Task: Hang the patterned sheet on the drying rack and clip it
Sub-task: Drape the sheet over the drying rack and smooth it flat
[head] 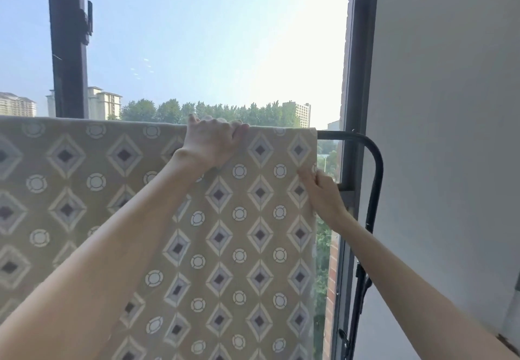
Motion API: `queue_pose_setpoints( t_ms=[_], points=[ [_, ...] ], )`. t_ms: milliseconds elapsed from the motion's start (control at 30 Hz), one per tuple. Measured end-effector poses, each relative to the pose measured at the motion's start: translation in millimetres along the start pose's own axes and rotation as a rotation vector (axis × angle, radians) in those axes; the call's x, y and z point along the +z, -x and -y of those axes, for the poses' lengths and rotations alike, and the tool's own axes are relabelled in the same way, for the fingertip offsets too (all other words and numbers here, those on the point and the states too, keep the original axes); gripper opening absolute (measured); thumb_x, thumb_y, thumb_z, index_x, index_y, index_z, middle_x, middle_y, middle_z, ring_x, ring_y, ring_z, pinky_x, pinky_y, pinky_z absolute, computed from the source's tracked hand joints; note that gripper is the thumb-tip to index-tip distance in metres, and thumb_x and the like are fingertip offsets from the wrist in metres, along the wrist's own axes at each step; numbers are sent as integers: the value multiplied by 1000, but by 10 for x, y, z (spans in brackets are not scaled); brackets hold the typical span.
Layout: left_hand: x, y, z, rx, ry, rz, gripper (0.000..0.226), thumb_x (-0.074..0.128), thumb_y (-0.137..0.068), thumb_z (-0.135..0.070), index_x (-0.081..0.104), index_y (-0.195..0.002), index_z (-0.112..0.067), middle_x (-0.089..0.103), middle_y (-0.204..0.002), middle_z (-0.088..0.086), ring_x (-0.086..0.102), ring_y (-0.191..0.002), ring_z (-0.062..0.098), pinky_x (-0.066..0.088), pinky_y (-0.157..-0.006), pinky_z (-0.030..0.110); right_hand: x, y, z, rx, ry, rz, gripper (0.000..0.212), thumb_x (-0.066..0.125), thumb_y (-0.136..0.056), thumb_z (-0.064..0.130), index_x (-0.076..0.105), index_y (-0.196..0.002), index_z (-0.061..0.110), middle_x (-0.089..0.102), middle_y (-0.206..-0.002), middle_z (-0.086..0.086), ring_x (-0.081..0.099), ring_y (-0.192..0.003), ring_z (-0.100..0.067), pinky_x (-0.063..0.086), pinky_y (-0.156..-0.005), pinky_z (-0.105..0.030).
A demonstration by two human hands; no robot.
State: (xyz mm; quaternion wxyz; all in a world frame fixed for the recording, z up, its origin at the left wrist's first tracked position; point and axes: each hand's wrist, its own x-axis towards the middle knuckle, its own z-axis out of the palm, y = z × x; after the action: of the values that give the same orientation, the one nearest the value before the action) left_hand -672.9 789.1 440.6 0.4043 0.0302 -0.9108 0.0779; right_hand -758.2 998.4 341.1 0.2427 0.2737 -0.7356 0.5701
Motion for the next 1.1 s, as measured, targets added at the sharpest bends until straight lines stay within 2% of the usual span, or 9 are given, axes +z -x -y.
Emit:
queue_pose_setpoints(
  t_ms=[133, 267, 400, 500, 600, 700, 833, 967, 1100],
  points=[
    [-93, 64, -33, 22, 27, 44, 58, 8, -98, -52, 53, -124, -28, 53, -72, -4, 57, -92, 21, 16, -110, 55, 3, -38, 269, -91, -34, -123, 39, 33, -102, 37, 52, -83, 10, 52, -69, -3, 51, -57, -11, 44, -56, -30],
    [-104, 95, 54, 40, 34, 92, 58, 9, -94, -58, 40, -137, -34, 54, -121, 7, 42, -122, 26, 14, -111, 57, -13, -170, 555, -180, -27, -204, 25, 35, -103, 32, 53, -92, 19, 54, -78, 9, 52, -68, -3, 48, -65, -22],
    [-118, 173, 167, 151, 203, 16, 55, 39, -89, -57, 36, -140, -34, 40, -137, 5, 29, -129, 25, 16, -110, 53, -30, -404, 784, -154, -13, -235, 29, 36, -102, 25, 49, -78, 16, 44, -67, 7, 39, -59, -5, 35, -54, -16],
    [-96, 258, 276, 209, 354, -100, 41, 58, -89, -35, 56, -127, -22, 58, -122, 5, 52, -113, 23, 39, -97, 33, -19, -512, 858, -112, 44, -245, 29, 37, -102, 23, 50, -78, 14, 37, -59, 7, 30, -48, -4, 26, -43, -13],
    [-132, 318, 320, 191, 468, -218, 26, 60, -90, -18, 66, -114, -10, 70, -104, 4, 64, -86, 10, 46, -87, 18, -4, -551, 883, -115, 79, -270, 27, 38, -102, 23, 52, -81, 12, 37, -59, 7, 30, -49, -5, 25, -45, -15],
    [-196, 279, 320, 160, 452, -210, 22, 57, -92, -16, 71, -106, -8, 72, -99, 8, 67, -90, 19, 50, -88, 27, 12, -538, 874, -99, 77, -270, 29, 37, -102, 23, 59, -95, 4, 39, -60, 6, 29, -48, -5, 26, -44, -14],
    [-228, 119, 369, 92, 421, -248, 22, 55, -92, -21, 75, -95, -13, 73, -87, 6, 66, -78, 22, 54, -79, 37, -27, -525, 849, -85, 70, -292, 31, 37, -102, 25, 49, -75, 16, 39, -61, 7, 31, -51, -5, 28, -49, -16],
    [-280, -153, 449, -27, 385, -311, 19, 55, -85, -33, 58, -66, -30, 48, -63, -5, 42, -61, 19, 52, -74, 43, -104, -593, 892, -137, 127, -387, 36, 33, -102, 23, 37, -66, 19, 37, -60, 8, 30, -53, -5, 26, -53, -20],
    [-218, -365, 386, 18, 463, -166, 18, 62, -87, -33, 76, -87, -21, 73, -90, -3, 65, -80, 18, 50, -86, 40, -165, -652, 848, -54, 417, -414, 34, 25, -103, 21, 44, -76, 11, 43, -65, 4, 41, -60, -14, 33, -55, -26]
  ],
)
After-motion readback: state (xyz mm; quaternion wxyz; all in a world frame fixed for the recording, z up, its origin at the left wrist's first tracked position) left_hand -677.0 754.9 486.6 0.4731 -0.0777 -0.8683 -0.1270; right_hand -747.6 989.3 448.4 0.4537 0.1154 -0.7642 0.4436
